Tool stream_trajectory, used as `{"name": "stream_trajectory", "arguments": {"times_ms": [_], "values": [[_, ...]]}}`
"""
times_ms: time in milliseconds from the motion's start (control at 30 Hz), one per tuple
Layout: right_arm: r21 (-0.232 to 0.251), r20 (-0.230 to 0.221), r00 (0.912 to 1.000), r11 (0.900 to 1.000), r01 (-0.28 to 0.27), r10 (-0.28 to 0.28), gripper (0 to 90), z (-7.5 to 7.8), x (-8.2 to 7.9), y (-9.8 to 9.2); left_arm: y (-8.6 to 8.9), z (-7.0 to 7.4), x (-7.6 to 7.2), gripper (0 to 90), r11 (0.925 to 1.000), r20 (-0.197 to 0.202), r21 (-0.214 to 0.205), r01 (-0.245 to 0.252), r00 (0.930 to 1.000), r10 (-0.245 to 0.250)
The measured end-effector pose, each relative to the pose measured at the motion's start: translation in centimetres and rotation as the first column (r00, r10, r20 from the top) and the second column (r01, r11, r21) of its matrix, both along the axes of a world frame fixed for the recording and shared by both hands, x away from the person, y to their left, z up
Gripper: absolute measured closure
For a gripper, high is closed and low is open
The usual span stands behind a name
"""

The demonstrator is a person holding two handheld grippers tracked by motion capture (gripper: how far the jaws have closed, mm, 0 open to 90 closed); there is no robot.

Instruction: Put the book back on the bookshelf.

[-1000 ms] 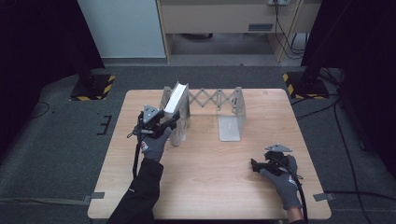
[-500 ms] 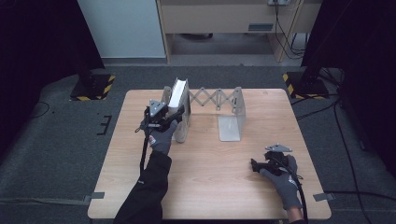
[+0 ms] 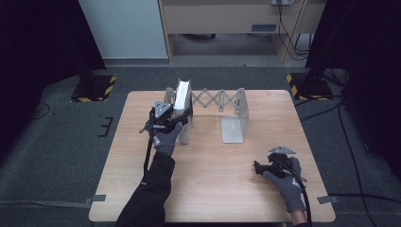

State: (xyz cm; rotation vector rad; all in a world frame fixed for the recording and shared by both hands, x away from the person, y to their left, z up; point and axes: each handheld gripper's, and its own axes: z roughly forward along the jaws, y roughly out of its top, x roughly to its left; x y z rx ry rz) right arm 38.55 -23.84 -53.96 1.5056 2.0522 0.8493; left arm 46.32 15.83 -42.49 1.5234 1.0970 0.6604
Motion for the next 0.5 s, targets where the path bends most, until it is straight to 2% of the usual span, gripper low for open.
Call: {"name": "stream_trajectory", "arguments": {"times_ms": [33,167,300,433,500], "values": [[0.000,0.000,1.0000,1.0000,0.000,0.000,1.8,0.0,0.0,0.0,0.0,0.1,-0.2,35.3,1.0000,0.000,0.010,0.001,1.0000,-0.001],[0.000,0.001,1.0000,1.0000,0.000,0.000,1.9,0.0,0.0,0.0,0.6,0.9,-1.7,34.0,0.9995,0.016,-0.001,0.033,0.9993,-0.033],[0.001,0.001,1.0000,1.0000,0.003,-0.003,2.8,0.0,0.0,0.0,1.7,1.5,-3.9,31.0,0.9983,0.010,0.035,0.047,0.9988,-0.048],[0.005,0.015,0.9997,0.9998,0.019,-0.019,9.2,0.1,-0.1,-0.1,3.3,0.5,-6.4,29.5,0.9949,-0.034,0.065,0.078,0.9966,-0.075],[0.010,0.033,0.9991,0.9996,0.027,-0.027,18.0,0.1,-0.2,-0.4,4.6,-0.7,-7.6,29.2,0.9927,-0.070,0.095,0.075,0.9952,-0.068]]}}
